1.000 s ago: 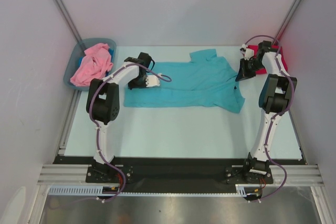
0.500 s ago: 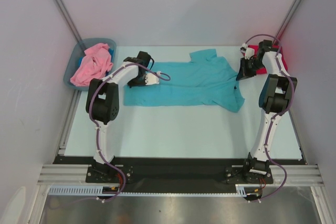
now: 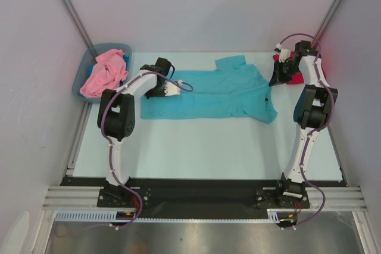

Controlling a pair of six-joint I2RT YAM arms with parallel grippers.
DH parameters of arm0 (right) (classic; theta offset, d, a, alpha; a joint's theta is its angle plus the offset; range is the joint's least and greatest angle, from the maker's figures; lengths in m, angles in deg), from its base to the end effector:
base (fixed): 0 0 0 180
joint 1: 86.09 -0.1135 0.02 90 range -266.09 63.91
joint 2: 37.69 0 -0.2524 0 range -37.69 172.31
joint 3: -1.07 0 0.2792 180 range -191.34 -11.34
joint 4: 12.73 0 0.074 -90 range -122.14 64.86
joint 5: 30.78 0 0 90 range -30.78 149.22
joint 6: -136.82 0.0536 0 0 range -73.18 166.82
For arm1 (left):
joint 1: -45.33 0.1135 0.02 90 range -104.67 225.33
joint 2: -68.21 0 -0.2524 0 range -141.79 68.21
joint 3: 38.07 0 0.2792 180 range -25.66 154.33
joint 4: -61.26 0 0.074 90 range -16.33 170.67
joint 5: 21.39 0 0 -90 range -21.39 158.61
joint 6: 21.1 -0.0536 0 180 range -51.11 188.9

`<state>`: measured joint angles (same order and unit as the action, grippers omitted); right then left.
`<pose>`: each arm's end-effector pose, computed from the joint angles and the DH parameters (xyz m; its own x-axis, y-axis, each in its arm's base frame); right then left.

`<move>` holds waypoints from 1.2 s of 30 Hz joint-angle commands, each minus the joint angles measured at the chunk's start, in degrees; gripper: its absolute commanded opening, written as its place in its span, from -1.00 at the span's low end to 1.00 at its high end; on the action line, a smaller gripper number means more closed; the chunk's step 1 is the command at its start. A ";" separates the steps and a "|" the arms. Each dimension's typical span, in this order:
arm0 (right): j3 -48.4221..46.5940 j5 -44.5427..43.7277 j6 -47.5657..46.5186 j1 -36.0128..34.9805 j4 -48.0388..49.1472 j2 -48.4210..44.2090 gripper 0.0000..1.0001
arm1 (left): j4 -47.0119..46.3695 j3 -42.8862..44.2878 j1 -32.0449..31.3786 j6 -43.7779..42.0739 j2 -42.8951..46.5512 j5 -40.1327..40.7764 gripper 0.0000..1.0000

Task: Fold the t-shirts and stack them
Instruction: Fold the tshirt

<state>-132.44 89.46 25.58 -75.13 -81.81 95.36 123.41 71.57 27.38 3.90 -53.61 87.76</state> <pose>0.5111 -0.0715 0.1882 -0.8463 -0.1549 -0.5097 -0.3461 0.8872 0.3050 0.4427 -0.1249 0.1491 -0.1996 0.9646 0.1721 0.9176 0.1224 0.3783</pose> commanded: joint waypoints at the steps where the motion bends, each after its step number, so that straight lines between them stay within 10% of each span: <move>1: -2.56 0.00 -0.30 0.29 0.33 -3.33 -1.00 | -0.96 0.68 0.64 -1.28 1.76 1.32 -1.00; 25: -3.09 0.61 -0.39 -1.56 0.24 -0.78 -1.00 | -5.70 -0.29 0.03 -1.01 -2.37 3.95 -1.00; 28: -3.00 0.35 -0.47 -1.99 0.24 -0.60 -0.97 | -6.40 -0.90 -0.06 -1.01 -3.33 4.66 -0.34; 29: -3.00 0.26 -0.47 -2.08 0.24 -0.60 -0.88 | -7.10 -1.42 -0.15 -1.01 -3.51 5.18 0.39; 31: -2.74 -0.62 -0.65 -2.43 0.24 -0.69 -0.52 | -7.81 -1.87 -0.24 -1.10 -4.04 5.97 0.97; 36: -1.25 -2.29 -1.09 -2.96 0.50 -1.48 -0.29 | -11.67 -3.89 -0.24 -1.37 -3.60 8.53 0.99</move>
<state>-132.79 88.30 25.12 -77.62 -81.81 95.38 114.82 69.01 27.29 2.88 -57.67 93.71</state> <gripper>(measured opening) 0.351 0.995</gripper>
